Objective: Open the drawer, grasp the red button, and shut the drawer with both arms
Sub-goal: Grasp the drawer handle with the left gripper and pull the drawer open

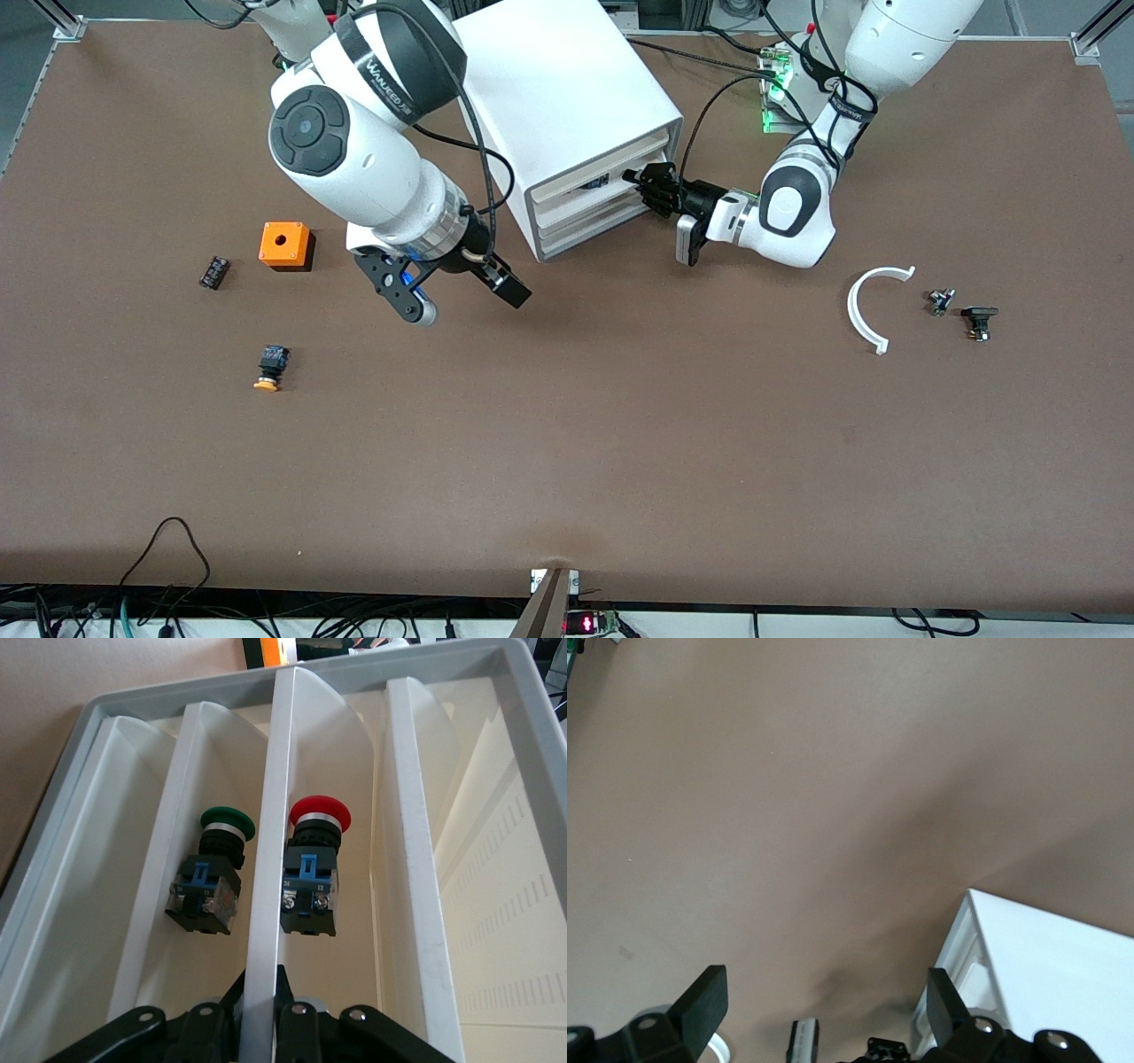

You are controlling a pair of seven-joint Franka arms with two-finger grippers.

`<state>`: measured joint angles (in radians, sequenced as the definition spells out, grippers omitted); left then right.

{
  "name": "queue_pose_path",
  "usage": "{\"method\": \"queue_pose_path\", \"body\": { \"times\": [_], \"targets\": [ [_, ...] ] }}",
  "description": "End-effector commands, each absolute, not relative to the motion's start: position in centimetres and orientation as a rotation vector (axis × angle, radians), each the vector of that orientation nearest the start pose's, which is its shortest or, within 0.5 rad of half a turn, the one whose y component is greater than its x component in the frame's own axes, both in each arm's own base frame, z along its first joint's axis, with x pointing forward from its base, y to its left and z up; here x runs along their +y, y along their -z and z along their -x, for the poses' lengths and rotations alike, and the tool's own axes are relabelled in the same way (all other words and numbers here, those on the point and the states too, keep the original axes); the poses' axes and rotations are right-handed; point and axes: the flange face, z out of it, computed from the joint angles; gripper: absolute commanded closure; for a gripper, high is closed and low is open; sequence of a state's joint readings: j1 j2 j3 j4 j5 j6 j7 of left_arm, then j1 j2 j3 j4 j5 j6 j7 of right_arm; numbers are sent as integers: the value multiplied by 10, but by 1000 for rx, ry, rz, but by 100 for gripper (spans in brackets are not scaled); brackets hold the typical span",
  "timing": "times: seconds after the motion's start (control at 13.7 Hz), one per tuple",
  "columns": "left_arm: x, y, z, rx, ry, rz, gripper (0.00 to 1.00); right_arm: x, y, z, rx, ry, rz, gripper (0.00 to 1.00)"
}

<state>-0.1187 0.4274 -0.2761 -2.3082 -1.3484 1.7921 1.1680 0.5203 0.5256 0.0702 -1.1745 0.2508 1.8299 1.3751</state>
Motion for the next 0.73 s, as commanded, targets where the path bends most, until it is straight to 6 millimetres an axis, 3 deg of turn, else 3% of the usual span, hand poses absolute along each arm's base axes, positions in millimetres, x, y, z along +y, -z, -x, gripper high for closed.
{"method": "queue_pose_path", "body": {
  "times": [0.0, 0.15, 0.44, 0.66],
  "targets": [
    [-248, -180, -418, -418, 249, -1729, 100, 425, -509, -604, 1252, -227, 2546, 1],
    [-240, -187, -437, -389, 255, -1754, 100, 433, -507, -603, 1296, -217, 2503, 1],
    [-203, -197, -496, -419, 274, -1843, 100, 458, -496, -595, 1376, -227, 2451, 1],
    [-185, -192, -525, -433, 261, -1872, 100, 492, -477, -579, 1428, -193, 2430, 1]
  ]
}}
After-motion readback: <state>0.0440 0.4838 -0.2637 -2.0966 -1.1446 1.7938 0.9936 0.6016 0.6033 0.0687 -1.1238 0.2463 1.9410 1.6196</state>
